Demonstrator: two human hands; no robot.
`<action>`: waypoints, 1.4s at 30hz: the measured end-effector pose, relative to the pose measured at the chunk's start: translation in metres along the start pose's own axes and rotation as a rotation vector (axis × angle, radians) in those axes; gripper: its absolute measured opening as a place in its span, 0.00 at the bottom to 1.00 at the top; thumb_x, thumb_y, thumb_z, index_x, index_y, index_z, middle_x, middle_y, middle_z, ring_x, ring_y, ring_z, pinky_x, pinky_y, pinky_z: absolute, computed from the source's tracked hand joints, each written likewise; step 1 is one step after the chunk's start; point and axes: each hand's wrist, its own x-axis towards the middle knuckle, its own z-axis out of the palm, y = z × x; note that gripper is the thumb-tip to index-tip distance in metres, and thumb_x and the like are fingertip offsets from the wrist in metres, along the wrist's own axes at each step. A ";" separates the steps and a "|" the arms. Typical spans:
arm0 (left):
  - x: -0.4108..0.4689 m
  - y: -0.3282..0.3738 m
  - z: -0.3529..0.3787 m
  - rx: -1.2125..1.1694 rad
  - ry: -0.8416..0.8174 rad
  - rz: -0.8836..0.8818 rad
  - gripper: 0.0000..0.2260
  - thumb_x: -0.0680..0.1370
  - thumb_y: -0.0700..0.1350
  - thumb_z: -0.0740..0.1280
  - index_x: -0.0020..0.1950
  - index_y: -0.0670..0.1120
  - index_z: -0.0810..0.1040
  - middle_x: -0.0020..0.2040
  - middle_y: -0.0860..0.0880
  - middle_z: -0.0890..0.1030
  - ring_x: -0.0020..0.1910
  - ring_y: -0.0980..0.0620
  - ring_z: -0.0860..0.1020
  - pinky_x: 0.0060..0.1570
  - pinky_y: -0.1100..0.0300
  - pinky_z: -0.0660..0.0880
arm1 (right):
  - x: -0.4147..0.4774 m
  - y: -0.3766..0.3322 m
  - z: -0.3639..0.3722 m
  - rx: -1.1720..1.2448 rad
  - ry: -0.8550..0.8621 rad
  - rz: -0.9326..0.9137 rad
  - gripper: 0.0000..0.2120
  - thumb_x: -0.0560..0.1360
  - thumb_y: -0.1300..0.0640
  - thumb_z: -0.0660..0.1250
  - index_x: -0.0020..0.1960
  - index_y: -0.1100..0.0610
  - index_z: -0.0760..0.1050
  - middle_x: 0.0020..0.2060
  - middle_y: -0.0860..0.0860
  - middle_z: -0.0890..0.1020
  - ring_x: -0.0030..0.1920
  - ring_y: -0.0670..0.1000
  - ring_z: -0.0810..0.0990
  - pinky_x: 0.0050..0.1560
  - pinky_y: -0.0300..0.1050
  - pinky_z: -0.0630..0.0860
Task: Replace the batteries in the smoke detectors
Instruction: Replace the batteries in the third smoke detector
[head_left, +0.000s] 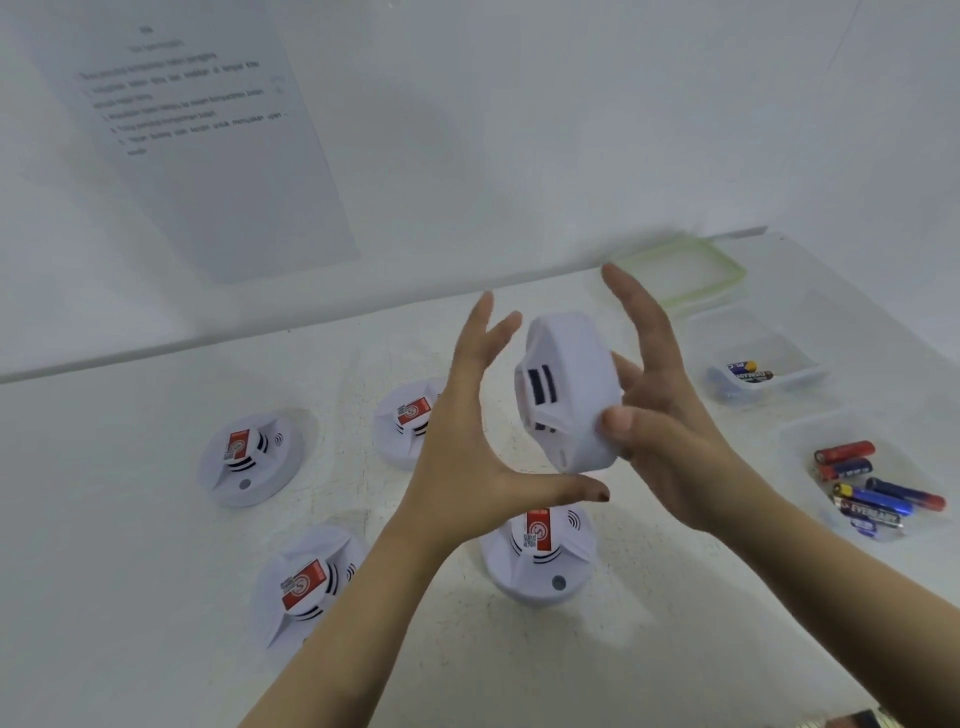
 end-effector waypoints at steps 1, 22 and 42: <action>0.001 -0.001 0.000 0.006 -0.012 0.004 0.54 0.55 0.54 0.82 0.74 0.59 0.55 0.69 0.68 0.66 0.69 0.66 0.65 0.62 0.77 0.63 | 0.000 0.001 0.000 0.108 -0.012 0.027 0.39 0.65 0.55 0.65 0.70 0.32 0.54 0.61 0.51 0.77 0.56 0.57 0.80 0.46 0.50 0.79; 0.015 -0.051 0.016 -0.083 0.022 -0.280 0.40 0.61 0.45 0.82 0.67 0.57 0.65 0.60 0.62 0.75 0.58 0.65 0.76 0.52 0.65 0.77 | 0.010 0.057 -0.027 0.082 0.199 0.296 0.27 0.68 0.61 0.69 0.64 0.48 0.67 0.52 0.56 0.82 0.46 0.57 0.83 0.40 0.50 0.80; 0.016 -0.090 0.039 -0.292 -0.036 -0.383 0.42 0.63 0.31 0.79 0.72 0.50 0.66 0.62 0.53 0.79 0.60 0.56 0.79 0.55 0.54 0.79 | 0.004 0.093 -0.045 0.022 0.223 0.366 0.35 0.71 0.72 0.68 0.71 0.47 0.64 0.60 0.53 0.78 0.55 0.53 0.81 0.46 0.51 0.81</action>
